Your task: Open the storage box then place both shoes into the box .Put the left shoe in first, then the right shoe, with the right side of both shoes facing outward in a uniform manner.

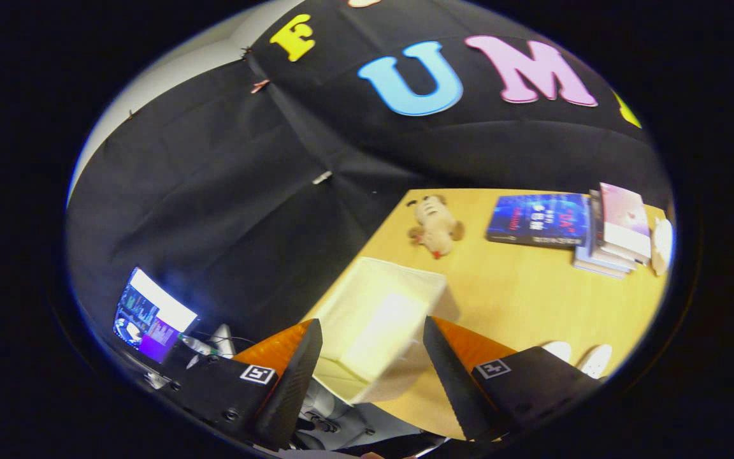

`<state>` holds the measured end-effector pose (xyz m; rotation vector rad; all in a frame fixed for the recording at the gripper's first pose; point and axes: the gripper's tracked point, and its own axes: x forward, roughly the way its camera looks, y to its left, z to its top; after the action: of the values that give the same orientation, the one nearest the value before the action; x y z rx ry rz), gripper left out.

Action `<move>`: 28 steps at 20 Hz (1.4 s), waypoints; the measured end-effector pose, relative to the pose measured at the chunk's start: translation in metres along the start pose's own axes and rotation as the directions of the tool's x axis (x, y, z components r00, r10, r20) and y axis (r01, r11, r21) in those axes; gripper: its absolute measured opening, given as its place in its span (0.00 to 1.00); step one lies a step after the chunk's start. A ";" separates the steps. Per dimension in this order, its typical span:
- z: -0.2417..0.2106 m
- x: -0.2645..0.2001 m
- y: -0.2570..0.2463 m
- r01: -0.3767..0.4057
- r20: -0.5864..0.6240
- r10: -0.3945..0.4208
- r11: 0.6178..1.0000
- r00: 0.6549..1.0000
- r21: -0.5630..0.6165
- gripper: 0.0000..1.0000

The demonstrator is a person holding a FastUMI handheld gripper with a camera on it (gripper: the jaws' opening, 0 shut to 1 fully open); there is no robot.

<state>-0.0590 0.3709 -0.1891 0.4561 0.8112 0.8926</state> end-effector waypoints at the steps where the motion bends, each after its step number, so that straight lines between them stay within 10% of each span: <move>1: -0.009 -0.007 -0.021 0.050 -0.005 -0.050 0.999 0.999 0.006 0.97; 8: -0.102 -0.026 -0.170 0.360 -0.163 -0.345 0.930 0.924 0.074 0.96; 23: -0.208 0.014 -0.248 0.482 -0.452 -0.346 0.845 0.822 0.230 0.70; 28: -0.210 0.004 -0.254 0.494 -0.444 -0.357 0.835 0.822 0.243 0.09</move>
<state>-0.0934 0.2362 -0.4880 0.3822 1.3886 0.4041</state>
